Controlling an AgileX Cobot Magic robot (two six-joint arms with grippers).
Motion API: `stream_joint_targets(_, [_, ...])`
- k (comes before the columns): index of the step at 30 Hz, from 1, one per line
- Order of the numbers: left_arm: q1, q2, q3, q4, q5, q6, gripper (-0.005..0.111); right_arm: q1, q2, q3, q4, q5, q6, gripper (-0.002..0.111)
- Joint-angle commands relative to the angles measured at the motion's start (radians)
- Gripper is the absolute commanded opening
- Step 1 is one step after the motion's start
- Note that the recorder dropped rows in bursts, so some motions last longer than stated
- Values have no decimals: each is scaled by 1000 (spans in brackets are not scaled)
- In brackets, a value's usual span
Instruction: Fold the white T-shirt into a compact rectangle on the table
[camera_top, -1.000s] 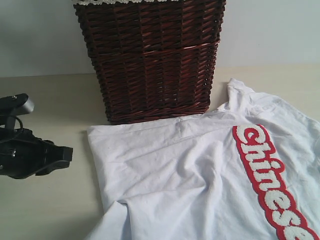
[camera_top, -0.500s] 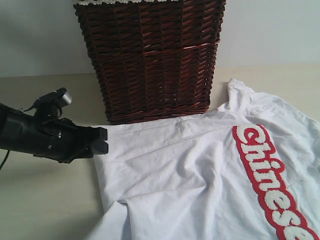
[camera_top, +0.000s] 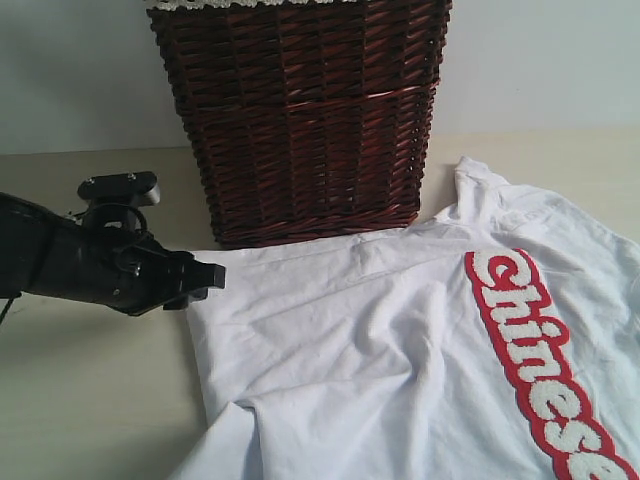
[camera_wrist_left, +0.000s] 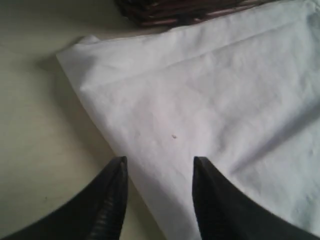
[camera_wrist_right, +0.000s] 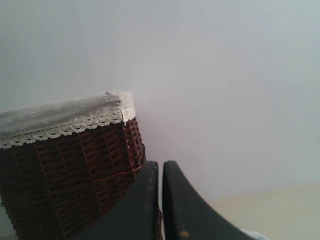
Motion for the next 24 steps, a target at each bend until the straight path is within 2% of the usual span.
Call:
stream_joint_targets(1, [-4,-7,-6,-9,5,5,42,-7,-6,9,-7,-7,-3,5])
stream_joint_targets(5, [-7,31,-5,-9,6,5,42,-7,-6,9,-7,-7,-3,5])
stream_joint_targets(11, [-84,79,-5,-11,-4,5,40,-7,-6,9,-7,-7,-3,5])
stream_joint_targets(13, [-104,79,-5,-11,-29,5,29,-7,-6,9,-7,-7,-3,5])
stream_joint_targets(17, [-119,79,-5,-11,-56,3,0,-7,-6,9,-7,-7,-3,5])
stream_joint_targets(24, [-119,43,-5,-7,-105,5,0,-7,-6,9,-7,-7,-3,5])
